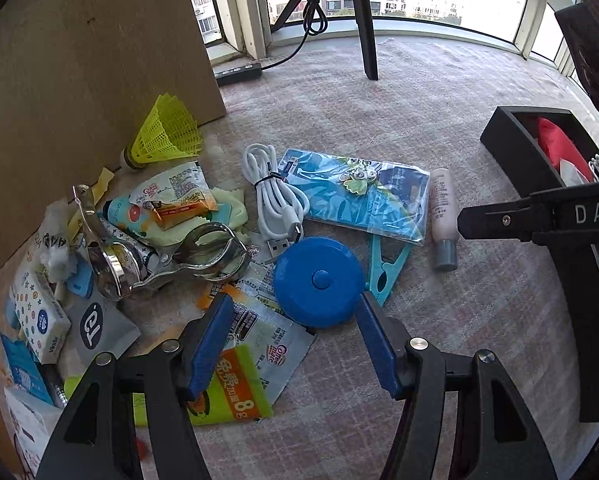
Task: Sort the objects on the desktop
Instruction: 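Move both tools back toward the pile of items, then grasp the blue round tape measure with the left tool while the right tool grasps the small pink bottle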
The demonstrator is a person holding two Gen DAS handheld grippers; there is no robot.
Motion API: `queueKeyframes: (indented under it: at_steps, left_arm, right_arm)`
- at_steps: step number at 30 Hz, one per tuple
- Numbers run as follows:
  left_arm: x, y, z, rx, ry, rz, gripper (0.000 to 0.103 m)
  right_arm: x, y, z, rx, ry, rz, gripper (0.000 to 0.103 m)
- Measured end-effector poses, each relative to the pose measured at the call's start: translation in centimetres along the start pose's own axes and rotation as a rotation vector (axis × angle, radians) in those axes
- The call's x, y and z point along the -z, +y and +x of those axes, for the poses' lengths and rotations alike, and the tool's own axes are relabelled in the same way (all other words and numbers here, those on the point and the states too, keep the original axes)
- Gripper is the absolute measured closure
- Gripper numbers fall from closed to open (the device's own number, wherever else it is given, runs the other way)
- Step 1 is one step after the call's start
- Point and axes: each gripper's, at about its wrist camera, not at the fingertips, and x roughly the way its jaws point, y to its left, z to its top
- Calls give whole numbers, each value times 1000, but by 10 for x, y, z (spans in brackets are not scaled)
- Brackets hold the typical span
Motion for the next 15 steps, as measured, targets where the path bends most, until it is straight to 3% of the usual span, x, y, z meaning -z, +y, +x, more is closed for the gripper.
queueKeyframes:
  at_steps: [15]
  left_arm:
    - [-14, -13, 17, 23, 7, 3, 46]
  right_arm:
    - [-11, 20, 6, 42, -6, -64, 69]
